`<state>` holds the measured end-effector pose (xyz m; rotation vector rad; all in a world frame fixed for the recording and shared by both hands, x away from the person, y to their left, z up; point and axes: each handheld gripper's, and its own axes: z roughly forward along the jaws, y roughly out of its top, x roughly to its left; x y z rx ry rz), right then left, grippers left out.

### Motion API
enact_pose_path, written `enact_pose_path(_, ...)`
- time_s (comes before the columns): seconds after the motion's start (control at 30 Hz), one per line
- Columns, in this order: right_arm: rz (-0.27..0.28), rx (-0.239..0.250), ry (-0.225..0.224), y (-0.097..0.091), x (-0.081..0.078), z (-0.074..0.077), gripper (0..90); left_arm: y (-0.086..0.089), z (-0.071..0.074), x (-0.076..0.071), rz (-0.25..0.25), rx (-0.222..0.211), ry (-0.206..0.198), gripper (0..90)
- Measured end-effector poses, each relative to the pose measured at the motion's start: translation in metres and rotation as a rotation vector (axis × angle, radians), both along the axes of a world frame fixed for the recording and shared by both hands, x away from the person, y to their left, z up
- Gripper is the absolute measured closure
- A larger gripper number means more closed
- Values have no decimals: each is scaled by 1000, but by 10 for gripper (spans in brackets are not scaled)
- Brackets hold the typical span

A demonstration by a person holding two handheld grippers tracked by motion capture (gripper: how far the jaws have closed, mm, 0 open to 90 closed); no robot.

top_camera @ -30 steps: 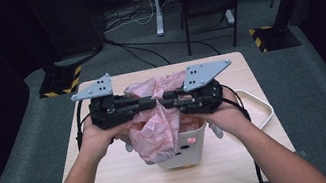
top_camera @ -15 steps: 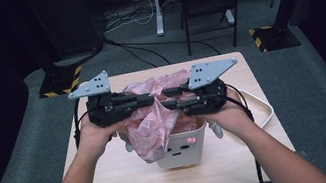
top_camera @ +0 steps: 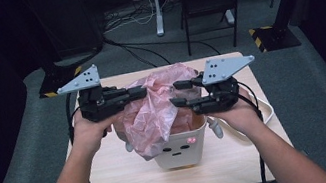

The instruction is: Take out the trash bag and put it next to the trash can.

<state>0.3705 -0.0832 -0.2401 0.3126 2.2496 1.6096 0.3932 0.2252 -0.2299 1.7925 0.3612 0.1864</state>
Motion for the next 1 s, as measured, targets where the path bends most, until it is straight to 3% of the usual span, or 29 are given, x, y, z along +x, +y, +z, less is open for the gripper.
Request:
enact_pose_path(0.47, -33, 12, -20, -14, -7, 4, 480, 10, 22, 1, 50, -13, -34, 889)
enact_pose_path(1.0, -18, 10, 16, -12, -5, -5, 427, 29, 42, -2, 102, -34, -74, 889)
